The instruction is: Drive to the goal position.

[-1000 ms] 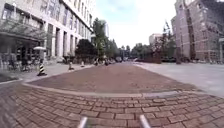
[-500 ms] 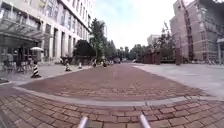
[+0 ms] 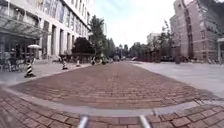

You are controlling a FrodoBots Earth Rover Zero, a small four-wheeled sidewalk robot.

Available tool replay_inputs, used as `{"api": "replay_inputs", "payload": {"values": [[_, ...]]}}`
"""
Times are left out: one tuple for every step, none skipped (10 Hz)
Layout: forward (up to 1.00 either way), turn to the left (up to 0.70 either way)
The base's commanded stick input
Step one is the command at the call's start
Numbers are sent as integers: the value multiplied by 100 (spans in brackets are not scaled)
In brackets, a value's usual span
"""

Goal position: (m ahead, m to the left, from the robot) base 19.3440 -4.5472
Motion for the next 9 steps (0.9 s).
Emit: {"api": "replay_inputs", "payload": {"values": [[70,0],[70,0],[70,0],[70,0],[70,0],[70,0],[70,0],[70,-14],[70,-14]]}}
